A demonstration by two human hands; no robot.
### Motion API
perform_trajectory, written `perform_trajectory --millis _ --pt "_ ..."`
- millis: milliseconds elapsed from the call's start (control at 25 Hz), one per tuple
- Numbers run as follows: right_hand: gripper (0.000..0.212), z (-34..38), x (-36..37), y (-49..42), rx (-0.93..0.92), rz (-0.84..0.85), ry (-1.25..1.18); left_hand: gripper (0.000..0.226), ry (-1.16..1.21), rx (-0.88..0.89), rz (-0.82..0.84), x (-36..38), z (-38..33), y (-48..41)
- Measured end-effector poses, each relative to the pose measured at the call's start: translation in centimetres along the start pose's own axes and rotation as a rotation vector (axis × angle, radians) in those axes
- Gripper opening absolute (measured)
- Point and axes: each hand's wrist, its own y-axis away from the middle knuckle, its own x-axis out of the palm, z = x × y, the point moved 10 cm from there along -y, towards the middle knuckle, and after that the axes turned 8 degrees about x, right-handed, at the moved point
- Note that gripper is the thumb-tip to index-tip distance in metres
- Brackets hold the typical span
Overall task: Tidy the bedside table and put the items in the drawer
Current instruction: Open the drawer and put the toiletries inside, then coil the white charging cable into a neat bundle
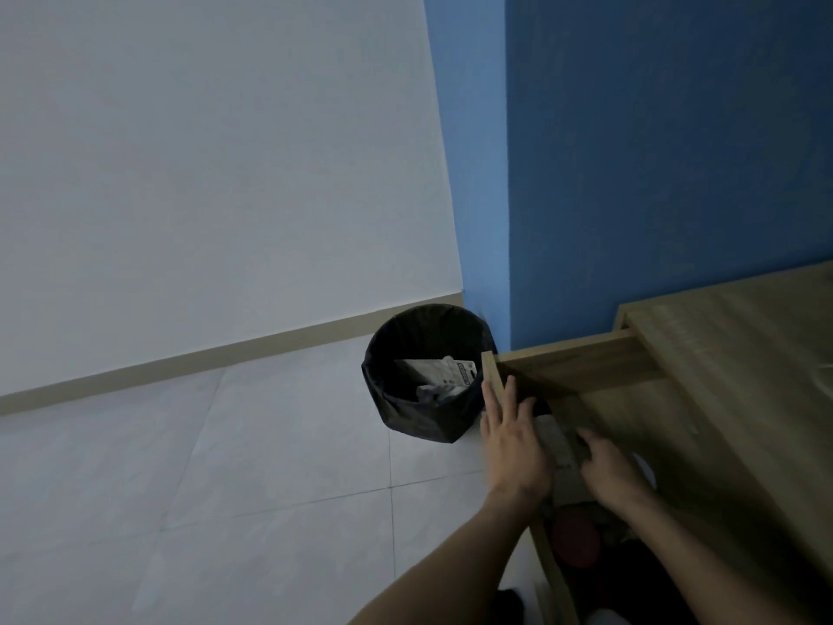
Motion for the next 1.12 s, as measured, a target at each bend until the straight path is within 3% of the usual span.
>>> perform_trajectory --millis 160,280,400,520,600,680,760,880,960,1080,1120 --pt "0.038 2.6 -5.7 2.2 -0.102 -0.114 -0.181 0.047 -0.076 0.054 0.02 -1.1 -3.5 -0.3" --pt "0.032 3.8 -14.1 6.8 -0.252 -0.362 -0.267 0.068 0.054 0.217 -0.032 -1.2 -9.9 -0.8" --pt "0.025 0.8 -22.6 11.2 -0.293 -0.633 -0.251 0.06 0.195 0.401 -0.073 -0.6 -16.9 -1.2" --pt "0.027 -6.9 -30.5 15.1 -0.152 -0.93 -0.185 0.056 0.295 0.566 0.169 3.0 -24.7 0.0" --pt "0.037 -12.3 -34.0 16.9 0.02 -1.062 -0.027 0.063 0.212 0.654 0.334 6.4 -28.2 1.0" --pt "0.044 -17.7 -35.7 16.5 0.224 -0.994 0.045 0.06 0.057 0.685 0.49 10.0 -29.5 1.6" --pt "0.047 -20.9 -35.5 14.9 0.31 -0.839 0.075 0.055 -0.076 0.686 0.601 12.6 -29.2 2.5" --pt "0.052 -20.3 -32.8 12.3 0.148 -0.626 -0.027 0.055 -0.145 0.704 0.455 11.8 -29.6 2.3" --pt "0.051 -18.6 -30.3 10.8 0.062 -0.508 0.04 0.046 -0.175 0.701 0.391 10.6 -29.9 2.2" --pt "0.017 -17.4 -30.6 11.0 0.047 -0.589 0.174 0.033 -0.234 0.79 0.11 7.2 -30.9 2.4" --pt "0.014 -16.8 -31.2 11.6 0.056 -0.623 0.151 0.03 -0.115 0.753 0.097 5.9 -30.7 2.2"
